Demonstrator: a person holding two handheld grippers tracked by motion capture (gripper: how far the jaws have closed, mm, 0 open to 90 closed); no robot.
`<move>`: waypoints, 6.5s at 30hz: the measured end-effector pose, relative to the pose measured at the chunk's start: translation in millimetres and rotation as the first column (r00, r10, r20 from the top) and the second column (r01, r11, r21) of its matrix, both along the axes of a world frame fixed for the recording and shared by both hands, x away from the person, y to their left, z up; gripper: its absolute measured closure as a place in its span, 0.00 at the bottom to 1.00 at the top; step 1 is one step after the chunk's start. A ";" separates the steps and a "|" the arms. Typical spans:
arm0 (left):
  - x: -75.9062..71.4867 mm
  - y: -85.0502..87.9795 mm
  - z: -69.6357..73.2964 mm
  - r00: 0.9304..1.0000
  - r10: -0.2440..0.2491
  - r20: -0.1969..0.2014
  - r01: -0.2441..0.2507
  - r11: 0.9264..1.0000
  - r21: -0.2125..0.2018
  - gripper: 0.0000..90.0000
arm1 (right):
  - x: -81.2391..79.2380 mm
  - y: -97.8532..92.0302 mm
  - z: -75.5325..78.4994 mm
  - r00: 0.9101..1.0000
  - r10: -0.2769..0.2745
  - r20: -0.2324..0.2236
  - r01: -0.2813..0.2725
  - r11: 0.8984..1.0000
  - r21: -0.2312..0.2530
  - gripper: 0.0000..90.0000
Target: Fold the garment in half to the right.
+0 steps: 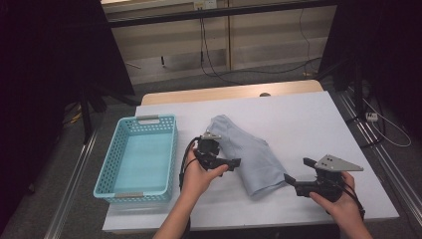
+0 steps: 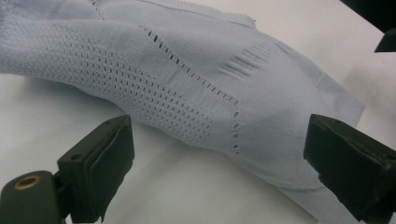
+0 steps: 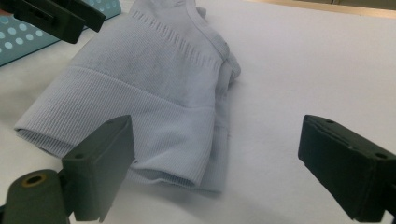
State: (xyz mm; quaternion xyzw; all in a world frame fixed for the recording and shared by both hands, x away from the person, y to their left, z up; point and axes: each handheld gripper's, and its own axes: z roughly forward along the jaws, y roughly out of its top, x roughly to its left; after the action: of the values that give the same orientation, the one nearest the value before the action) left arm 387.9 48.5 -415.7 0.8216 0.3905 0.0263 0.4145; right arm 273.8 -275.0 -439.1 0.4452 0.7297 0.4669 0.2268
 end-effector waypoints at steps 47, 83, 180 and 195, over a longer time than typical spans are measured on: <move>-3.0 -16.8 -35.4 0.988 0.123 -0.093 -0.116 0.991 0.073 0.18 | 0.2 4.2 -3.4 1.000 0.022 -0.011 -0.022 1.000 -0.019 0.12; -5.9 -10.1 -38.5 0.967 0.101 -0.232 -0.115 0.992 -0.049 0.63 | -0.3 10.5 -5.3 0.999 0.041 -0.017 -0.042 0.999 -0.029 0.12; 16.8 5.8 -44.0 0.926 0.190 -0.327 -0.258 0.950 -0.177 0.66 | 0.5 13.5 -4.4 0.998 0.055 -0.010 -0.055 0.998 -0.042 0.12; 32.1 13.5 -13.8 0.930 0.179 -0.321 -0.220 0.970 -0.098 0.79 | -0.6 12.9 -3.9 0.998 0.055 -0.010 -0.055 0.998 -0.032 0.11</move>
State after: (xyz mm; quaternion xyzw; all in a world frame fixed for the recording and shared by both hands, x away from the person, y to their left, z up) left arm 420.0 62.0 -429.5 0.7421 0.5331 -0.0869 0.3969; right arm 273.2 -262.2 -443.0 0.4232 0.7502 0.4590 0.2179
